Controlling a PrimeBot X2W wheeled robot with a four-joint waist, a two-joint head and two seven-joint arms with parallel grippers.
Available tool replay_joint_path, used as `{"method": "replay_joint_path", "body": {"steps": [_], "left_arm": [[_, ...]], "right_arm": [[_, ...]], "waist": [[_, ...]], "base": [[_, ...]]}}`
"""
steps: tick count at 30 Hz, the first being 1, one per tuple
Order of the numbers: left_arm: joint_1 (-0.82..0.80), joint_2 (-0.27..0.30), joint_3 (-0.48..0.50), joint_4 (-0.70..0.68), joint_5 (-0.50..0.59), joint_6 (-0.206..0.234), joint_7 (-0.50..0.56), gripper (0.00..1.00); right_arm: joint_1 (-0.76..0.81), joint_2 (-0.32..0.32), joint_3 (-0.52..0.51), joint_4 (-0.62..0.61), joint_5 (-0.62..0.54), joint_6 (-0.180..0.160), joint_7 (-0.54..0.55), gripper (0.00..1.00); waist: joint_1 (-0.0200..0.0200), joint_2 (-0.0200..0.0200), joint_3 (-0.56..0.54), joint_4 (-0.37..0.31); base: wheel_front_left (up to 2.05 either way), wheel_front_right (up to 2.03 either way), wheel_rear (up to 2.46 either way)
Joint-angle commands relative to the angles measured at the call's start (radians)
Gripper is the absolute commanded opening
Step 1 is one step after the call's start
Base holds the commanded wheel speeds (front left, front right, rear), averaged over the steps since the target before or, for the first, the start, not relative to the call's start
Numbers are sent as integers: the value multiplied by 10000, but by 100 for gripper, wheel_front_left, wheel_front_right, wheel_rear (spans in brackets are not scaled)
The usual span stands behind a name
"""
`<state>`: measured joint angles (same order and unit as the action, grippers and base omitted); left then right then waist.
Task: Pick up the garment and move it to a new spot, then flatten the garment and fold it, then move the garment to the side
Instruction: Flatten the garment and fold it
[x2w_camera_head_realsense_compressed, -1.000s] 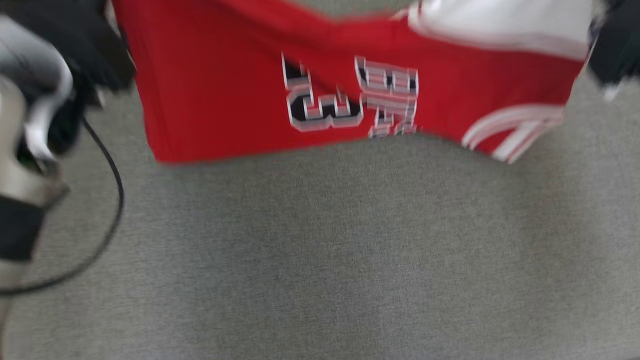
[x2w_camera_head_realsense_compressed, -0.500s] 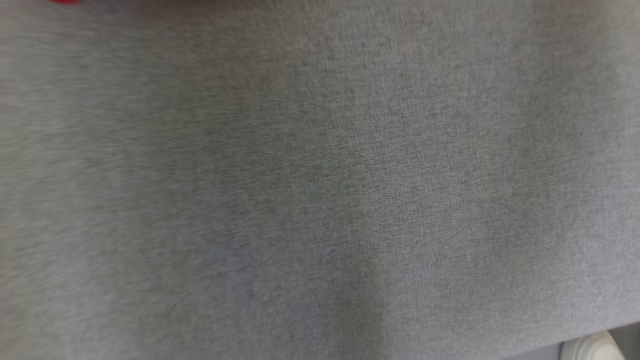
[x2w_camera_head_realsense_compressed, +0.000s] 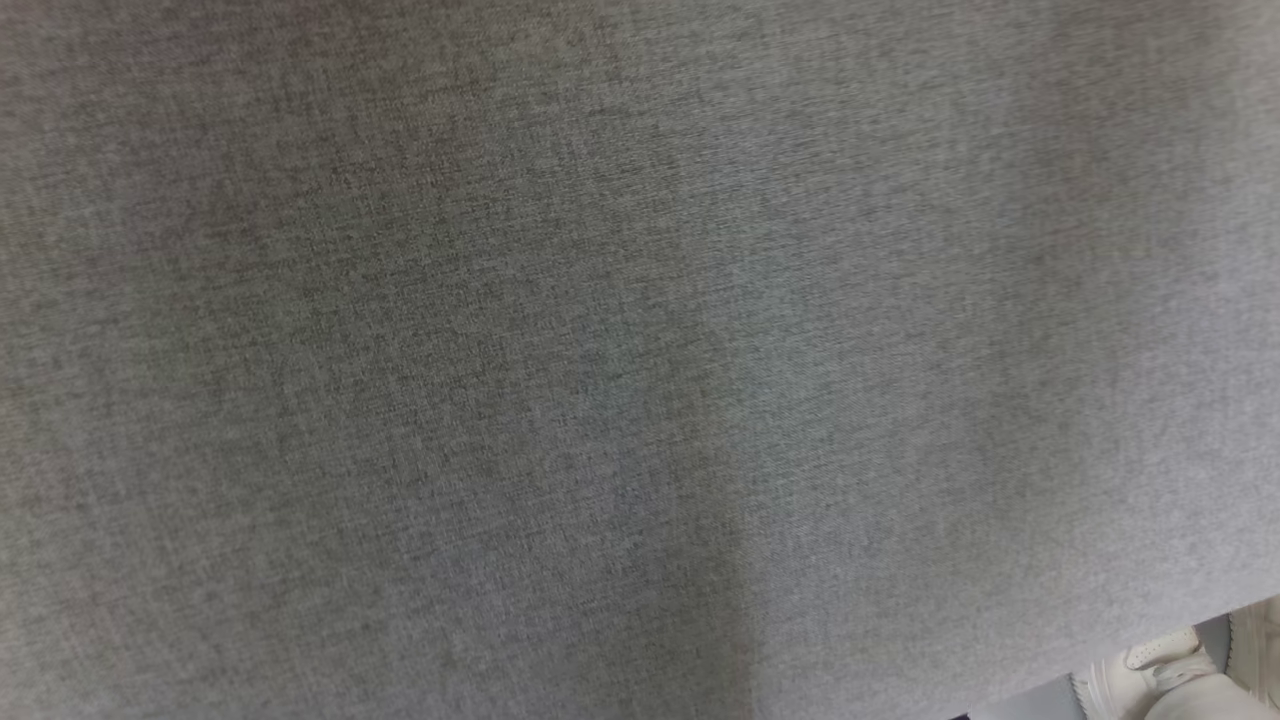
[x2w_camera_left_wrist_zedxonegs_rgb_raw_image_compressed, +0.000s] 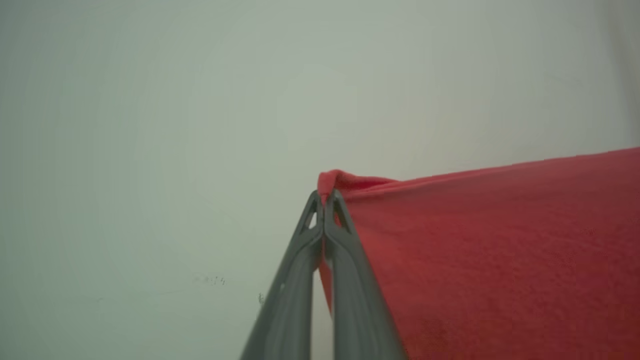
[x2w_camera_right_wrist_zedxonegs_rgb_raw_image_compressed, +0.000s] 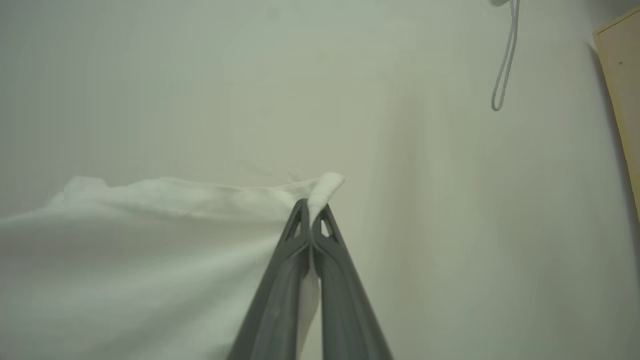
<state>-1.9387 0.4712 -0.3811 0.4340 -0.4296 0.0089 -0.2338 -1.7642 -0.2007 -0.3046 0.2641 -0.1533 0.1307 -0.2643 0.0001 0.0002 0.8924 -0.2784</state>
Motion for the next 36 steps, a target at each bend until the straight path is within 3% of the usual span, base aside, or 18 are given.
{"method": "replay_joint_path", "body": {"steps": [1, 6, 13, 22, 26, 30, 36], "left_arm": [[-210, -13, 96, -41, 67, 4, -124, 0], [230, -47, 312, 134, 11, 69, -275, 0], [1245, 132, 331, 518, -199, 25, -283, 0], [2933, 330, 536, 777, -830, -302, -293, 0], [4119, 349, 548, 765, -1413, -759, -192, 0], [5657, 352, 491, 537, -1962, -944, 36, 0], [7999, 239, 377, -100, -2886, -911, 792, 0]], "right_arm": [[12, 88, -96, -357, -36, 3, 9, 0], [126, 161, -145, -833, 94, 3, 7, 0], [51, -448, 1281, 1434, -54, 3, 5, 0], [659, -972, 2689, 2906, 736, 3, 3, 0], [1613, -1372, 3340, 3176, 1330, 3, 1, 0], [2971, -1841, 4038, 3275, 2056, 3, 246, 0], [5194, -2627, 4956, 2326, 3538, 3, 2037, 0]], "waist": [[-1, -2, 103, 10], [-1, -2, 19, 191], [-1, -2, 8, 387], [-1, -2, -543, 770], [-1, -2, -1283, 1023], [-1, -2, -2239, 1321], [-1, -2, -3701, 1602]], "base": [[0, 0, 0], [0, 0, 0], [0, 0, 0], [0, 0, 0], [0, 0, 0], [0, 0, 0], [0, 0, 0]]}}
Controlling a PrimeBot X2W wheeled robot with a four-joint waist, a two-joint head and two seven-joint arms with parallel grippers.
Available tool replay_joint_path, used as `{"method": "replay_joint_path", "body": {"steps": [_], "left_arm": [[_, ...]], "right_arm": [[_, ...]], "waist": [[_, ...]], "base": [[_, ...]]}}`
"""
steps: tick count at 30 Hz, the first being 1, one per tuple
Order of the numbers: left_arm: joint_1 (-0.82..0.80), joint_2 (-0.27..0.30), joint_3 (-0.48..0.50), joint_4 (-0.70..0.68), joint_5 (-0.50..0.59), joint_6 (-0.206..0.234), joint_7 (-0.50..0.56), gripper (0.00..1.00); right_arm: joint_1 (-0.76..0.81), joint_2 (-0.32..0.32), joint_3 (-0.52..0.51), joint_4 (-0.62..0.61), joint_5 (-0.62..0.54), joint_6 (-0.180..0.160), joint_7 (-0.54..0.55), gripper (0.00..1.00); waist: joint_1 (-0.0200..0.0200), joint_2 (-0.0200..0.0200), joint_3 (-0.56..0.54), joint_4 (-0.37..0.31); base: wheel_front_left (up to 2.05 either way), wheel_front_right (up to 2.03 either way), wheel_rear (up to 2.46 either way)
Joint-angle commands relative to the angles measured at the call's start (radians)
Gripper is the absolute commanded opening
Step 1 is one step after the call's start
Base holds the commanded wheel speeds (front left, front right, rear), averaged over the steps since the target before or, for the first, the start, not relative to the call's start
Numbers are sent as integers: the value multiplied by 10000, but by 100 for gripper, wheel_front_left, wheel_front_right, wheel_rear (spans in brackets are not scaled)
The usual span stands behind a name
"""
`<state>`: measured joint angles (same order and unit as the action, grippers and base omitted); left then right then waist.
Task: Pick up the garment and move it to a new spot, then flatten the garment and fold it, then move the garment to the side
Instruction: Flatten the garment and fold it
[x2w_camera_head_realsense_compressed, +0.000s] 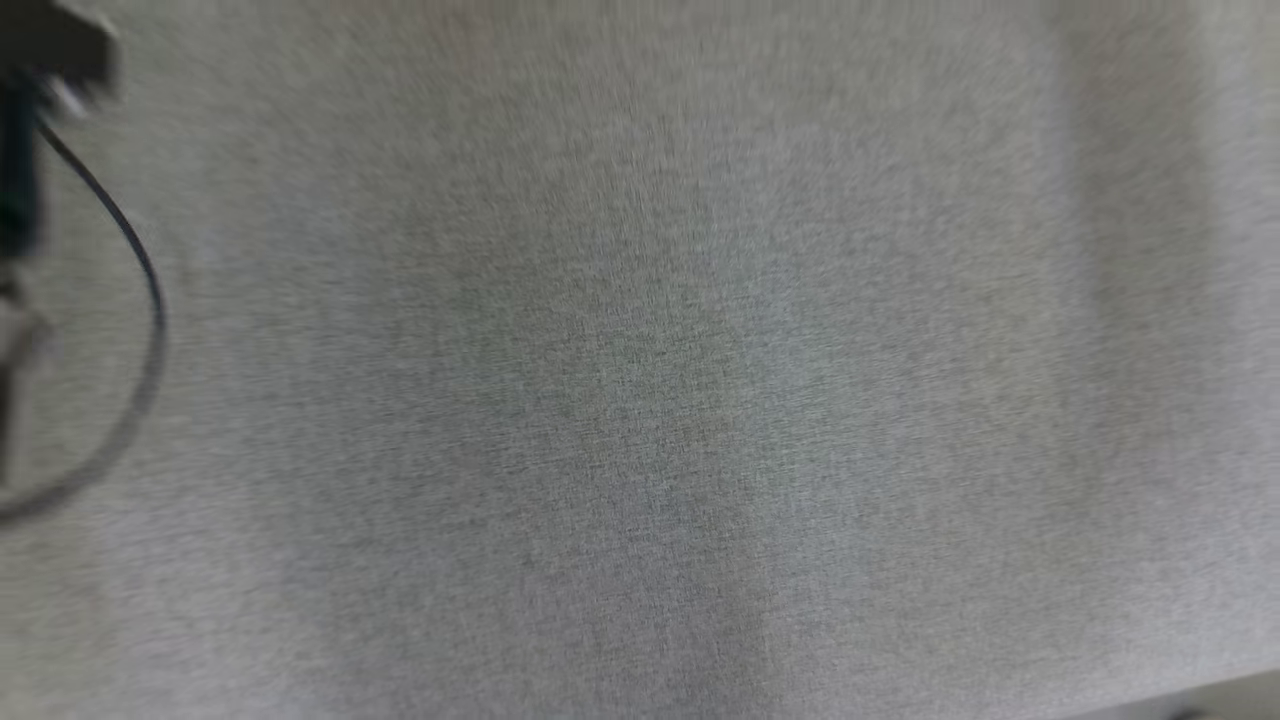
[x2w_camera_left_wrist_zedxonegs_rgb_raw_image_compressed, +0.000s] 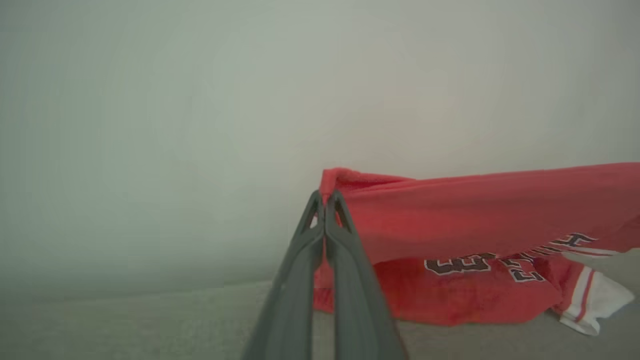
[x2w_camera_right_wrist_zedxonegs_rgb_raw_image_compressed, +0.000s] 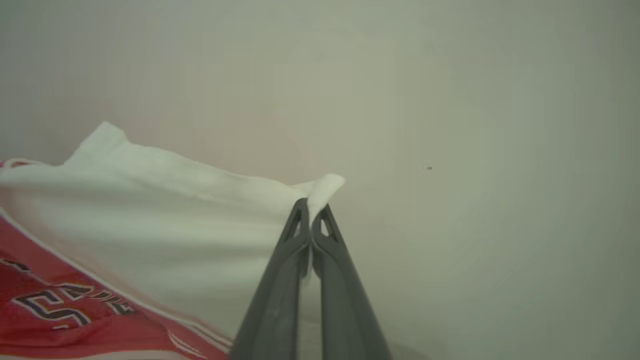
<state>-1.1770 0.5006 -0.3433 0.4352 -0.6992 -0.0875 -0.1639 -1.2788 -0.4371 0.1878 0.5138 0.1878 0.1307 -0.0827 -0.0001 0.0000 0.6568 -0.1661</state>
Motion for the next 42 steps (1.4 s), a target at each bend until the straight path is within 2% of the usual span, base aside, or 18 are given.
{"method": "replay_joint_path", "body": {"steps": [1, 10, 17, 21, 29, 34, 37, 42], "left_arm": [[749, -86, -45, -294, -264, 98, 250, 0], [4188, -378, -330, -1653, -1495, 836, 1517, 0], [6896, -702, -426, -2890, -2375, 1639, 1983, 0], [8238, -891, -368, -3423, -2846, 1965, 1944, 0], [10160, -1243, -476, -4226, -3592, 2298, 2001, 0], [11282, -1303, -538, -4862, -4213, 2548, 2406, 0], [11807, -1096, -654, -5260, -4463, 2681, 2779, 0], [12408, -911, -742, -5631, -4666, 2841, 3144, 0]], "right_arm": [[751, -358, 150, -423, 362, 3, 557, 0], [4560, -934, 535, -2608, 1602, 3, 3694, 0], [7110, -887, 36, -3716, 1766, 3, 5250, 0], [8229, -735, -430, -4175, 1714, 3, 5801, 0], [9996, -499, -1262, -5008, 1802, 3, 7166, 0], [11411, -359, -1921, -5892, 1925, 3, 8562, 0], [12312, -229, -2390, -6533, 2061, 3, 9673, 0], [13455, 322, -3143, -7664, 2156, 4, 11195, 0]], "waist": [[1, 0, -1556, 529], [1, 0, -3443, 761], [1, 0, -4373, 984], [1, 0, -4709, 1169], [1, 0, -5368, 1446], [1, 0, -5766, 1583], [1, 0, -5925, 1669], [1, 0, -6042, 1659]], "base": [[0, 0, 0], [0, 0, 0], [0, 0, 0], [0, 0, 0], [0, 0, 0], [0, 0, 0], [0, 0, 0], [0, 0, 0]]}}
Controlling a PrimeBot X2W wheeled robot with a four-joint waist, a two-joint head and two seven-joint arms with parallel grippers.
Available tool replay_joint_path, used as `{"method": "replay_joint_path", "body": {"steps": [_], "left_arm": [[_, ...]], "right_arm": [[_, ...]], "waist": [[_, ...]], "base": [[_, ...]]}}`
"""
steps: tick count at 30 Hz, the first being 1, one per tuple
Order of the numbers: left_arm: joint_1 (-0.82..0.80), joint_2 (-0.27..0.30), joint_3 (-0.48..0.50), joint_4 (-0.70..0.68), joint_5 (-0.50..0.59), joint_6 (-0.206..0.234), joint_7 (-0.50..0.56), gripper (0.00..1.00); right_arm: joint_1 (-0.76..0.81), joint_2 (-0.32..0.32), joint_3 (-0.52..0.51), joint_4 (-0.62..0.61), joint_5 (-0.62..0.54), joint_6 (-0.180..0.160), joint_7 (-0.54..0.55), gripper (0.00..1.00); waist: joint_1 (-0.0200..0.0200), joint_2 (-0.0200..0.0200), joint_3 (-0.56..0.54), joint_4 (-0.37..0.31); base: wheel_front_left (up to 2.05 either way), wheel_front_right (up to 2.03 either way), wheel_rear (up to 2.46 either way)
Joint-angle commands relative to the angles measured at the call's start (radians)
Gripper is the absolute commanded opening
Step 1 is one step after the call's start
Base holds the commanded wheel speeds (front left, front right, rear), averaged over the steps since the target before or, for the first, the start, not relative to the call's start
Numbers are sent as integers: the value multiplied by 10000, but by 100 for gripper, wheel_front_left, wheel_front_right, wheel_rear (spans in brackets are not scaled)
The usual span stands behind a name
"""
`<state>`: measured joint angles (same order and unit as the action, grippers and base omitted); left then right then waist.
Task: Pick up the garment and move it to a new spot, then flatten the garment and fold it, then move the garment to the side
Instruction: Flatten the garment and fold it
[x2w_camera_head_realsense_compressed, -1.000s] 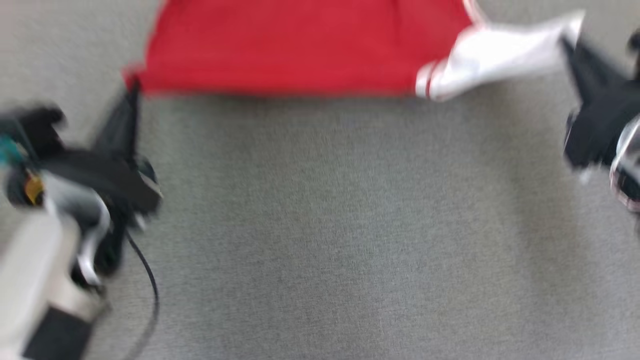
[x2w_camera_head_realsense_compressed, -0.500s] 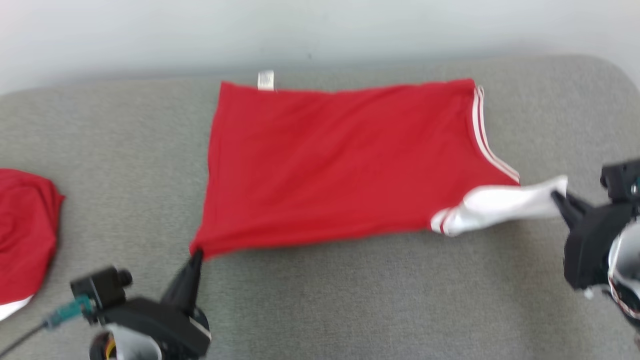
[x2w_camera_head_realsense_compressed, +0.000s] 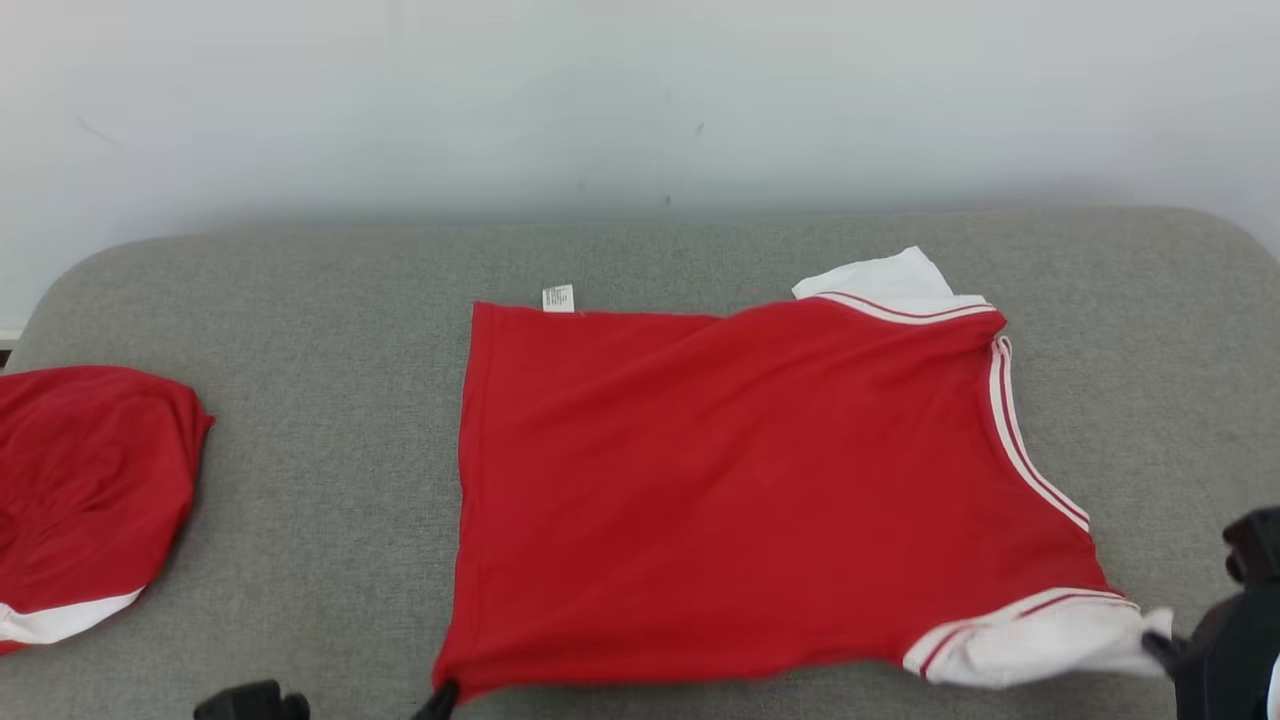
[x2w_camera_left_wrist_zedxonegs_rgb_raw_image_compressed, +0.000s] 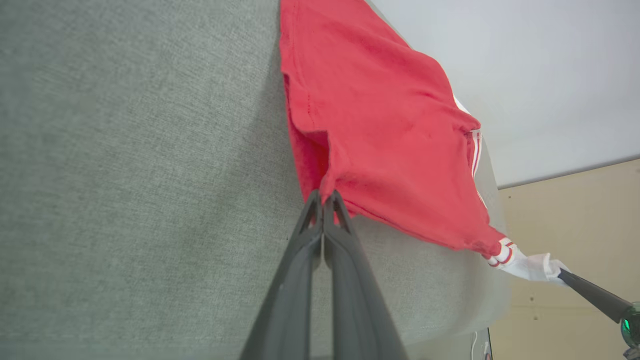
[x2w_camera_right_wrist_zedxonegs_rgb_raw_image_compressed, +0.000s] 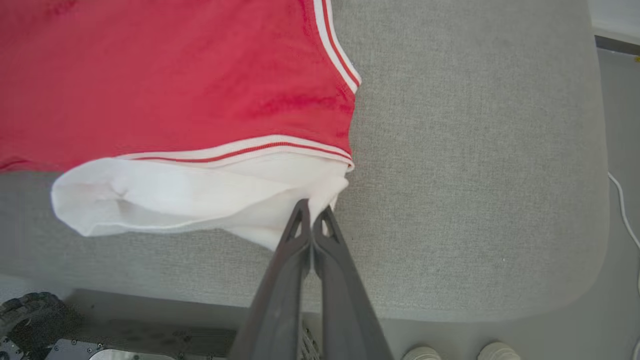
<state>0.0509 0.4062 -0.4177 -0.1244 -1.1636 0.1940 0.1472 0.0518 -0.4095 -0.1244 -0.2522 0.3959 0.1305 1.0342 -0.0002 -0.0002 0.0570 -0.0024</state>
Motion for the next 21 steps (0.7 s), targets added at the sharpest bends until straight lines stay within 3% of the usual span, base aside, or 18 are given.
{"method": "replay_joint_path", "body": {"steps": [1, 7, 12, 18, 21], "left_arm": [[238, 59, -41, -75, -78, 63, 106, 0], [829, 499, -480, -269, 34, 420, 760, 0], [1000, 673, -458, -214, 365, 716, 565, 0], [838, 513, -412, -154, 417, 722, 362, 0], [588, 336, -302, -241, 369, 608, 160, 0]], "right_arm": [[312, 169, -146, -196, 66, 6, 304, 0], [1174, 722, -647, -1005, -128, 6, 1631, 0], [1651, 1060, -899, -1364, -104, 6, 2217, 0], [1515, 1089, -797, -1691, 142, 6, 1834, 0], [950, 959, -644, -1668, 124, 6, 724, 0]], "waist": [[2, 2, -60, 5], [2, 2, -56, -120], [2, 2, -8, -183], [2, 2, 68, -250], [2, 2, 154, -289]], "base": [[0, 0, 0], [0, 0, 0], [0, 0, 0], [0, 0, 0], [0, 0, 0]]}}
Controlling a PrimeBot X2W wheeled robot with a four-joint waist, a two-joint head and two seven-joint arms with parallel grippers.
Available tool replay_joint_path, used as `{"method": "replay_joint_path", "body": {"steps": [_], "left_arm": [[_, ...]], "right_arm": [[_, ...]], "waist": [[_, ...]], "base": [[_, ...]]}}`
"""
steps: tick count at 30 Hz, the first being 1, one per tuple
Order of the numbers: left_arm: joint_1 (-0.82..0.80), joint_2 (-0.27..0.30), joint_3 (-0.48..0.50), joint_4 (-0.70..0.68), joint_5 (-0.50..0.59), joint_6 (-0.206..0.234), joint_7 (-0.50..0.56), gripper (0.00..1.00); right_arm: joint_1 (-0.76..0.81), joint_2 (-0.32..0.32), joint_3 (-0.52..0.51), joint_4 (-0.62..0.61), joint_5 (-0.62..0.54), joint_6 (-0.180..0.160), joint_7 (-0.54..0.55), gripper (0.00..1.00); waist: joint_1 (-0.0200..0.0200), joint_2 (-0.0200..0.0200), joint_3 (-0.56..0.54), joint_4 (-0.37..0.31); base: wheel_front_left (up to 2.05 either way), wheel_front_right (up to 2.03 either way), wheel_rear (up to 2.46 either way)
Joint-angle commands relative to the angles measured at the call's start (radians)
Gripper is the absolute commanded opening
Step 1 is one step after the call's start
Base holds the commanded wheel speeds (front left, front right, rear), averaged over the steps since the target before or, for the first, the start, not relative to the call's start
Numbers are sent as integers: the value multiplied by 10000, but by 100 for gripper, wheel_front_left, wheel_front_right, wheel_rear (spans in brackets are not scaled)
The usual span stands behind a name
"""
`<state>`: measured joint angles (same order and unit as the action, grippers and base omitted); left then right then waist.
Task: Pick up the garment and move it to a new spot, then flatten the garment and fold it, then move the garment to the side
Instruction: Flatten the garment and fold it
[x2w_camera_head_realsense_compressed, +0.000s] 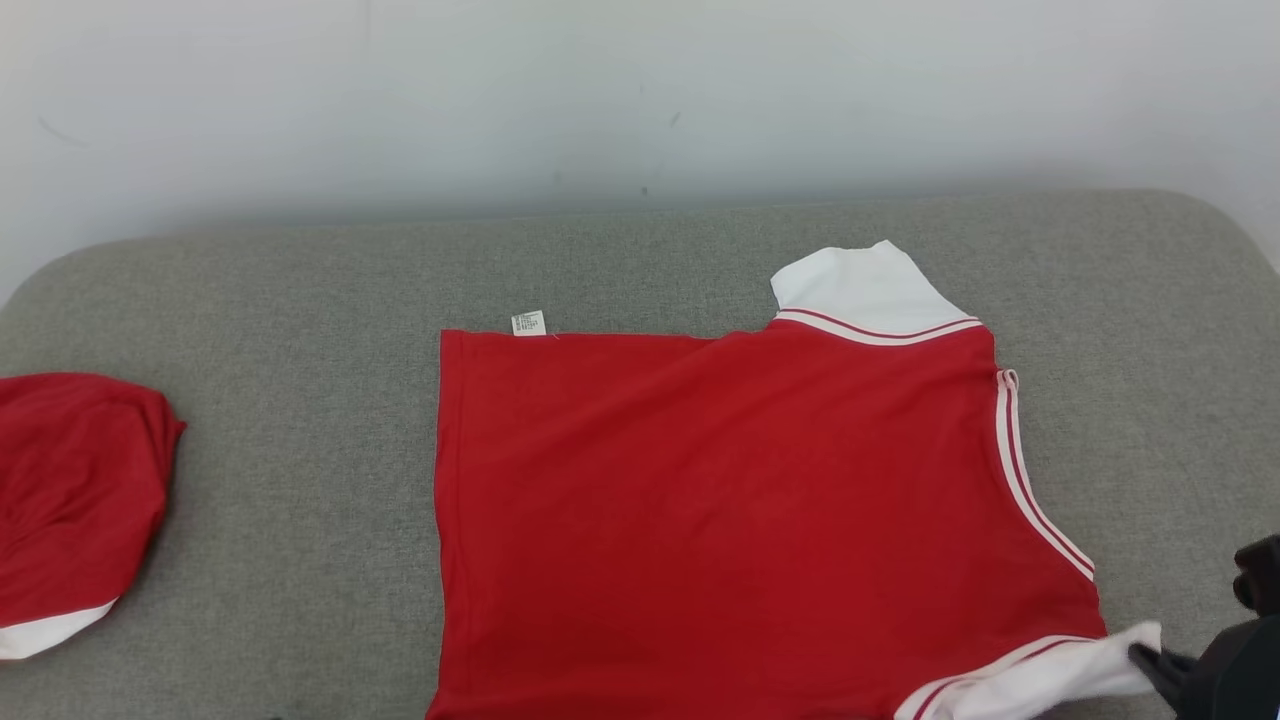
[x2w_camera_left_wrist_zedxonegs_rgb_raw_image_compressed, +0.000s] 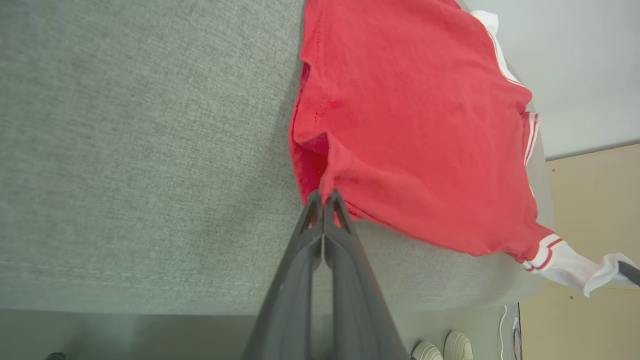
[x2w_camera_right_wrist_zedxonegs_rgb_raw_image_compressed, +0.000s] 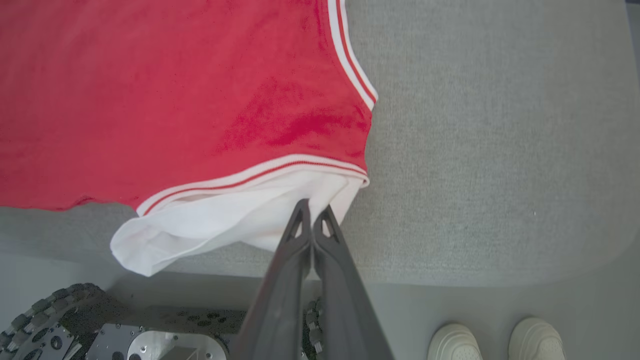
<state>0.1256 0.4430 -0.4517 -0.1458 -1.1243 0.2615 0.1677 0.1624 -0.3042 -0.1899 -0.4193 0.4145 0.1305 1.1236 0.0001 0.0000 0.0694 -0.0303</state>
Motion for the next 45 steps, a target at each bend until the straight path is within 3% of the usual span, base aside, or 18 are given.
{"method": "replay_joint_path", "body": {"steps": [1, 11, 18, 27, 42, 43, 44, 45], "left_arm": [[-241, -71, 56, 3, -14, -64, -79, 0], [-1702, -833, 167, 1066, 197, -171, -537, 0], [-3134, -1343, 139, 2554, 623, 197, -738, 0], [-4167, -1664, 35, 3692, 990, 134, -1058, 0], [-4870, -1752, 24, 4357, 1205, -33, -1331, 0], [-4894, -1760, 21, 4375, 1199, -56, -1355, 49], [-4912, -1785, 8, 4407, 1210, -45, -1404, 100], [-4920, -1805, 2, 4436, 1240, -59, -1449, 100]], "right_arm": [[-262, -141, 99, 89, -76, 6, -467, 0], [-1773, -831, 1087, 1478, -332, 6, -3438, 0], [-2974, -1028, 1703, 2911, -892, 6, -5527, 0], [-4225, -1311, 2388, 4330, -1209, 6, -7616, 0], [-5410, -1236, 2855, 6184, -1438, 6, -9045, 0], [-5493, -1177, 2784, 6340, -1514, 6, -9088, 0], [-5556, -1086, 2723, 6512, -1518, 6, -9112, 90], [-5619, -999, 2605, 6661, -1592, 6, -9175, 100]], "waist": [[-1, 0, 54, -10], [-1, 0, 358, 93], [-1, 0, 819, 139], [-1, 0, 1419, 140], [-1, 0, 1708, 156], [-1, 0, 1703, 157], [-1, 0, 1687, 171], [-1, 0, 1664, 191]], "base": [[0, 0, 0], [0, 0, 0], [0, 0, 0], [0, 0, 0], [0, 0, 0], [0, 0, 0], [0, 0, 0], [0, 0, 0]]}}
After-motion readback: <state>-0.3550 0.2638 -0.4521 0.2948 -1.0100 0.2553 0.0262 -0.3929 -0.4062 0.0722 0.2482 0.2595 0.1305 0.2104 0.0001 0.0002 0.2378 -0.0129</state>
